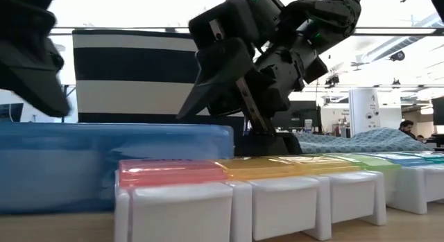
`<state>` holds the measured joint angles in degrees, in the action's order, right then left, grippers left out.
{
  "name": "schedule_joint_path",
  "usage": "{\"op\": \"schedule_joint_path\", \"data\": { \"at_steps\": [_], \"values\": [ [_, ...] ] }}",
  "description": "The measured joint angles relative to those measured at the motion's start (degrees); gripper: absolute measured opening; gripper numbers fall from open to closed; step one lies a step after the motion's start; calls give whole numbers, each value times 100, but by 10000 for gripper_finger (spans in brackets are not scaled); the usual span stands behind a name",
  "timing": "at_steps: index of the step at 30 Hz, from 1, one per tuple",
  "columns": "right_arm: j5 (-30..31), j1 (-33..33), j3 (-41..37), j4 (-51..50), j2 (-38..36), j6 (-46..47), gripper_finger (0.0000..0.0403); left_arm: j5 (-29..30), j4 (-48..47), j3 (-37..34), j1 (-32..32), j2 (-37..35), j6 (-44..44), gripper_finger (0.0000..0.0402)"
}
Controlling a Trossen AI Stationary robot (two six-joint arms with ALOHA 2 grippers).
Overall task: Pick & place medical supplies in basket/bin
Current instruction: Put the blue first aid kit into the blue bin
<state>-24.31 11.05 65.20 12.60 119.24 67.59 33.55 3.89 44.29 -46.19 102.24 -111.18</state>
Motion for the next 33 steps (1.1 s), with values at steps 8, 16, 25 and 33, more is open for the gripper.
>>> {"op": "schedule_joint_path", "data": {
  "at_steps": [8, 16, 25, 33],
  "values": [
    [-50, -35, 418, -37, 170, -102, 303, 15, 163, -73, 367, 9, 853, 308],
    [118, -119, 923, -337, 138, -639, 300, 298, 266, -192, 400, 7, 990, 309],
    [28, -150, 1038, -732, 84, -1205, 239, 605, 252, -208, 411, -294, 1429, 309],
    [-44, -248, 1265, -897, -269, -2148, 155, 716, -391, -221, 430, -1101, 2149, 309]
  ]
}}
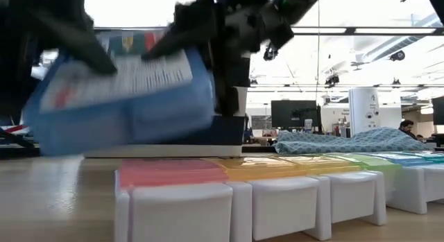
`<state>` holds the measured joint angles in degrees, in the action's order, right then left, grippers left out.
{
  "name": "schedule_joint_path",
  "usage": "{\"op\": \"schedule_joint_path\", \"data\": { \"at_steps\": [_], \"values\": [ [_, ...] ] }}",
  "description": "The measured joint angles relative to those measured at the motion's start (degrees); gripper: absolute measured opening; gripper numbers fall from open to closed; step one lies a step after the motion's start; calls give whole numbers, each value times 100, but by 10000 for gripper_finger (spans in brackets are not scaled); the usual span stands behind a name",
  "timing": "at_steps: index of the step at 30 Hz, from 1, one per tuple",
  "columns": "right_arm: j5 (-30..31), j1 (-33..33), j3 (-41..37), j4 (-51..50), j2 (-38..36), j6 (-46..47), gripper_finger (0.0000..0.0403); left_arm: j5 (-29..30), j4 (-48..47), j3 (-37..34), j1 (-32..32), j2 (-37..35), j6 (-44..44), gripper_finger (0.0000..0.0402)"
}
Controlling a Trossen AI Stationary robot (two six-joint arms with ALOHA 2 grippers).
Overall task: Pick & place medical supplies in basket/bin
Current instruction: Put the blue first aid kit into the blue bin
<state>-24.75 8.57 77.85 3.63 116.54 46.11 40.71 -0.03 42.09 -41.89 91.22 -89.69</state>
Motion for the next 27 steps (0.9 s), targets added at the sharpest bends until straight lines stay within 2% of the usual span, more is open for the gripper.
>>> {"op": "schedule_joint_path", "data": {
  "at_steps": [4, 10, 13, 15, 19, 24, 27],
  "values": [
    [-30, -195, 246, -224, -373, -283, 156, 402, -521, 4, 9, -972, 389, 308],
    [56, -576, 874, -458, -961, -770, 163, 1251, -605, 130, 26, -2862, 1843, 308],
    [403, -776, 1311, -658, -1161, -1011, 161, 1706, -589, 405, 19, -3650, 2897, 308],
    [861, -915, 1637, -948, -1269, -1178, 161, 2083, -599, 643, 24, -4029, 3745, 308],
    [1279, -1387, 2432, -1732, -1294, -1375, 163, 2841, -604, 1199, 26, -4494, 5475, 308],
    [2139, -2349, 3334, -2957, -721, -1347, 159, 2740, -552, 1717, -3, -4615, 6780, 308],
    [1882, -2917, 3955, -3468, -117, -1212, 160, 2789, -567, 1869, 7, -4623, 7151, 308]
  ]
}}
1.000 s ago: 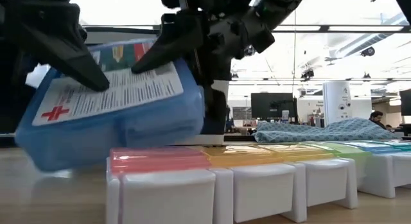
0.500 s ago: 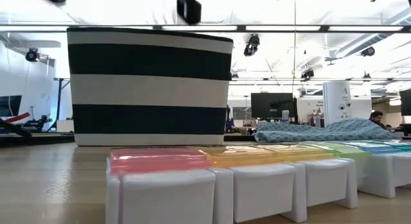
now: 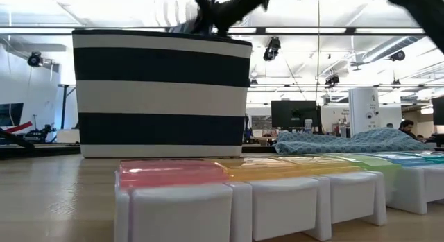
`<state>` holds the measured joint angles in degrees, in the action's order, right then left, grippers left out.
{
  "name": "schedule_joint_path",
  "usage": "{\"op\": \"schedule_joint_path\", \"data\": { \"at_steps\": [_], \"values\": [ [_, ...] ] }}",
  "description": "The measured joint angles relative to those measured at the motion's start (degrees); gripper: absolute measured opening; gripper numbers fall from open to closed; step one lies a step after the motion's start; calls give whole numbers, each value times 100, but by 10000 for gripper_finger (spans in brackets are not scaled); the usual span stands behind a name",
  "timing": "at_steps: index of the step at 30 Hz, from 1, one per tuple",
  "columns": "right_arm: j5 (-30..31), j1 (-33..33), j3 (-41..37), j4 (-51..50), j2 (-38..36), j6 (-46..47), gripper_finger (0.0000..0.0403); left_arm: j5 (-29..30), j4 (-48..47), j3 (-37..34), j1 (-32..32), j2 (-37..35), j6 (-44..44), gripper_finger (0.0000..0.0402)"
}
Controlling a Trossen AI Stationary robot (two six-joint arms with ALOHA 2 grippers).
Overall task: Pick & place medical supplies in basket/bin
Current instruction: Put the blue first aid kit into the blue bin
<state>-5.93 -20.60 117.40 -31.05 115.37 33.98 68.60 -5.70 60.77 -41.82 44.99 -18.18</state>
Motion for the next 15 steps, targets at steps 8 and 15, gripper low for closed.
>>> {"op": "schedule_joint_path", "data": {
  "at_steps": [8, 15],
  "values": [
    [-1546, -449, 1755, -960, 1687, -54, 199, 28, -337, 114, -2, -225, 313, 308],
    [-1920, -523, 1427, -751, 1511, -201, 267, 63, -796, 111, -7, -631, 311, 308]
  ]
}}
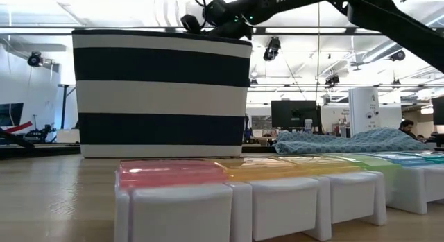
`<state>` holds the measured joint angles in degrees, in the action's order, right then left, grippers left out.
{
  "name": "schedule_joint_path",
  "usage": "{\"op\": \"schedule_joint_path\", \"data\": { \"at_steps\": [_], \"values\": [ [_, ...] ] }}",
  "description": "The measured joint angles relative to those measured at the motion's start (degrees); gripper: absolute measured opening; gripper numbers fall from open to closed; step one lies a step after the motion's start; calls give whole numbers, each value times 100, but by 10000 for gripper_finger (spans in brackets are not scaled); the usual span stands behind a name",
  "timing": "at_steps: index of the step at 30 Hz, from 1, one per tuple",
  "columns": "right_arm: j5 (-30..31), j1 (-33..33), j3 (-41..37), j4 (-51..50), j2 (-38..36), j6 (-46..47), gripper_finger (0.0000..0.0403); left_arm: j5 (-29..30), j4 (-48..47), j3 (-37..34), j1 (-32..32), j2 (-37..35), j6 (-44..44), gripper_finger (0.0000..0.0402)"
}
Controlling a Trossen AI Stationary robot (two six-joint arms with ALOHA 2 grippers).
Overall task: Pick & place medical supplies in basket/bin
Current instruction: Put the blue first aid kit into the blue bin, then put the pill organizer into the blue bin
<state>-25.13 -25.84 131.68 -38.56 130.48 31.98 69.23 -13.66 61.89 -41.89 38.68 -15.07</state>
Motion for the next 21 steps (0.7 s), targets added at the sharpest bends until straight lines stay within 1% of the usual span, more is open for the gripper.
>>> {"op": "schedule_joint_path", "data": {
  "at_steps": [3, 6, 9, 12, 17, 19, 21],
  "values": [
    [145, -1, 120, -431, -139, -406, 291, 7, -141, -1, 0, -113, 1, 308],
    [230, 93, 224, -937, -493, -1267, 306, 19, -216, 2, 0, -188, 0, 308],
    [665, 382, 232, -1751, -929, -2124, 311, -26, -398, -37, -2, -158, -11, 308],
    [1319, 846, 224, -2799, -1339, -2925, 310, -53, -467, -151, -4, -90, -219, 308],
    [2518, 1895, 178, -4432, -1923, -3892, 304, -149, -495, -372, -4, 98, -569, 308],
    [2836, 2346, 32, -4854, -2053, -4103, 304, -160, -487, -414, -4, 201, -685, 308],
    [2992, 2778, -275, -5120, -2177, -4241, 304, -160, -486, -431, -4, 303, -815, 308]
  ]
}}
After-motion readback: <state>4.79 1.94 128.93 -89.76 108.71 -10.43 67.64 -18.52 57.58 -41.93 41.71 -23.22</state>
